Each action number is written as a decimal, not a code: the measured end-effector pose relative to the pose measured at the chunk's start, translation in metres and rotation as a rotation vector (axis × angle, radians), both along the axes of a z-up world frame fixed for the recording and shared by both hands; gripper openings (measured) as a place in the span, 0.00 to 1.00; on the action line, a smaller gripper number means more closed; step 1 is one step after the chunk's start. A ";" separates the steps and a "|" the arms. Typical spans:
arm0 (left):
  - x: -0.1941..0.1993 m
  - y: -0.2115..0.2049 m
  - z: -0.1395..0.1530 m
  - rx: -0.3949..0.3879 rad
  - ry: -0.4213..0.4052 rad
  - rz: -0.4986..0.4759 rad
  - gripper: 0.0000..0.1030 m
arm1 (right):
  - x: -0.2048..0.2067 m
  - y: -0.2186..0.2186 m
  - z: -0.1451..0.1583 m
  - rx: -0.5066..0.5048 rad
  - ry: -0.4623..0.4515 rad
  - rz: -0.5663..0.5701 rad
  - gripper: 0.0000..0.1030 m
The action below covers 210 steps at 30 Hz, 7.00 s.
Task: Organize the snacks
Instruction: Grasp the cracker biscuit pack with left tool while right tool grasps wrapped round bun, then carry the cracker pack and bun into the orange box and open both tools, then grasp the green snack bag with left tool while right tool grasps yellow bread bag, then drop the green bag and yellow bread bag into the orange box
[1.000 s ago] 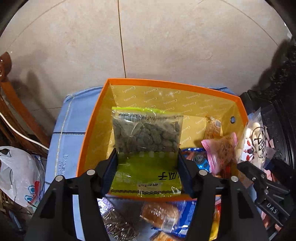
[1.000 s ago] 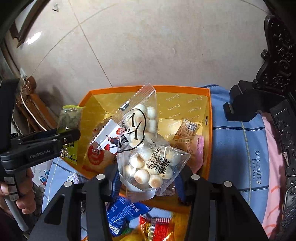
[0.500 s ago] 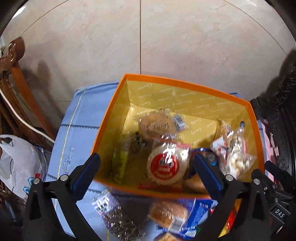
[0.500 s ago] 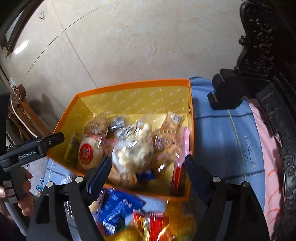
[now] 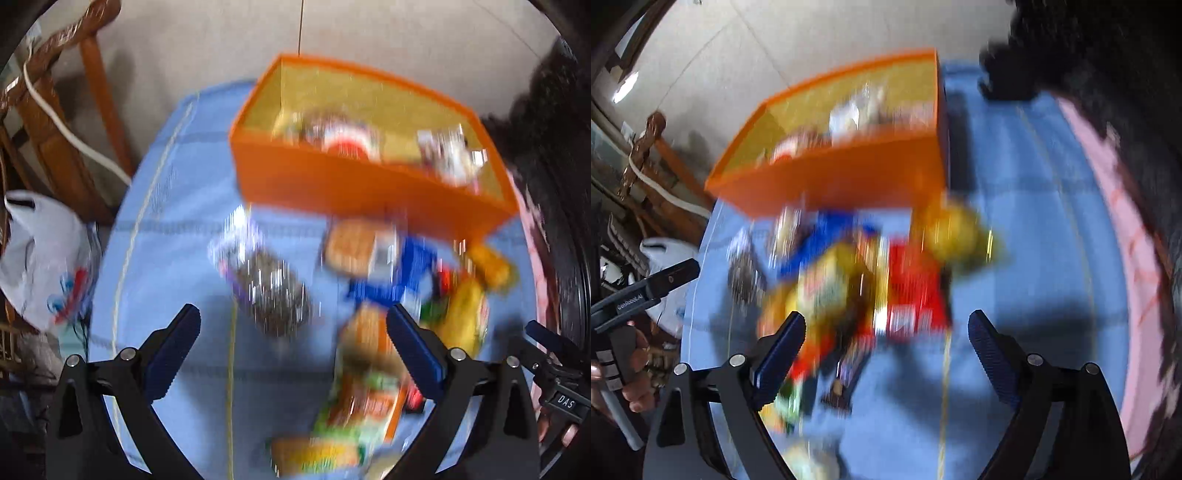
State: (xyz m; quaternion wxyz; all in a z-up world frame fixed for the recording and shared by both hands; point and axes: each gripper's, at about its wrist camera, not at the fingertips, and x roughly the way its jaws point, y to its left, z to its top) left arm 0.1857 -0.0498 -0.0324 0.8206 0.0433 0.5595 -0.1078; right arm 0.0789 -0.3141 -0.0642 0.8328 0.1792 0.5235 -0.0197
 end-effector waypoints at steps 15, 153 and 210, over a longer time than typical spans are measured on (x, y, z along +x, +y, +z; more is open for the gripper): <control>-0.092 0.048 -0.065 0.094 0.161 -0.024 0.96 | -0.084 0.150 -0.064 -0.137 0.125 0.457 0.83; -0.095 -0.051 -0.099 0.104 0.170 -0.194 0.96 | -0.075 0.003 -0.040 -0.012 0.097 0.005 0.84; -0.040 -0.004 0.035 -0.054 -0.013 -0.092 0.55 | 0.019 0.015 0.062 0.046 -0.196 0.082 0.48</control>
